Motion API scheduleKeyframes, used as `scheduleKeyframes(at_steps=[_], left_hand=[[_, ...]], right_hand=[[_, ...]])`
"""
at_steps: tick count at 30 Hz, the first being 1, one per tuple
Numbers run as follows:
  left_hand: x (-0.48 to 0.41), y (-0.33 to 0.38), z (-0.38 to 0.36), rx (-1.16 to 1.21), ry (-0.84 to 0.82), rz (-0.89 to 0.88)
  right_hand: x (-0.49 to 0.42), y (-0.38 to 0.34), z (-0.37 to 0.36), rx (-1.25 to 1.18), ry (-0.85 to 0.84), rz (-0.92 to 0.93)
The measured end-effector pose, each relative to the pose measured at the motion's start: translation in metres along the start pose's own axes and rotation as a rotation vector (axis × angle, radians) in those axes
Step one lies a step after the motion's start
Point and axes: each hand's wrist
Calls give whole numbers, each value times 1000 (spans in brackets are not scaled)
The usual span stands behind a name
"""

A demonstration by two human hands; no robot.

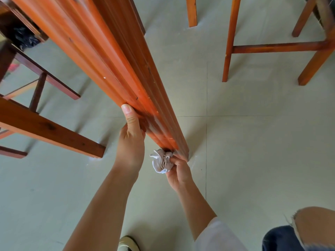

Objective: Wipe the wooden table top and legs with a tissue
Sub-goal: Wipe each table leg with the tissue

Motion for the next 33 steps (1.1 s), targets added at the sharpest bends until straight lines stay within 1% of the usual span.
scheduleKeyframes(at_steps=[4,5,8,9,12,14,15,17,20,21,23,24,26,30,33], left_hand=[[2,-1,0,-6,-7,-16],[1,-2,0,-16,-6,-14],[0,-2,1,-37,-1,-8],[1,-2,1,-59,2,-3],[6,4,0,-66,11,1],[10,9,-4,-52,21,-9],[13,10,-6,-59,30,-10],[19,12,-12,-43,52,-3],[27,10,-19,56,82,59],[28,11,-19,72,86,89],[31,21,-17,100,91,170],[33,29,-15,111,86,221],[38,48,-7,92,57,338],[70,112,5,19,-102,580],[103,183,15,18,-268,663]], right_hand=[[2,-2,3,0,39,37],[3,-4,3,38,5,30],[15,-18,-3,188,-245,-22],[21,-23,-4,221,-253,-52],[33,-37,6,231,24,-167],[44,-48,12,263,141,-212],[51,-55,12,276,167,-231],[69,-69,6,327,186,-235],[97,-90,-14,448,243,-165],[110,-98,-26,477,211,-151],[138,-113,-53,496,36,-145],[158,-119,-68,477,2,-151],[198,-131,-91,456,39,-147],[284,-148,-129,340,206,-158],[354,-165,-178,351,332,-151]])
Point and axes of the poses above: each hand's wrist, its own x-axis away from the middle knuckle, its own z-axis out of the back of the hand, y = z × x, and after that the axes turned 9 degrees about -z, right-handed
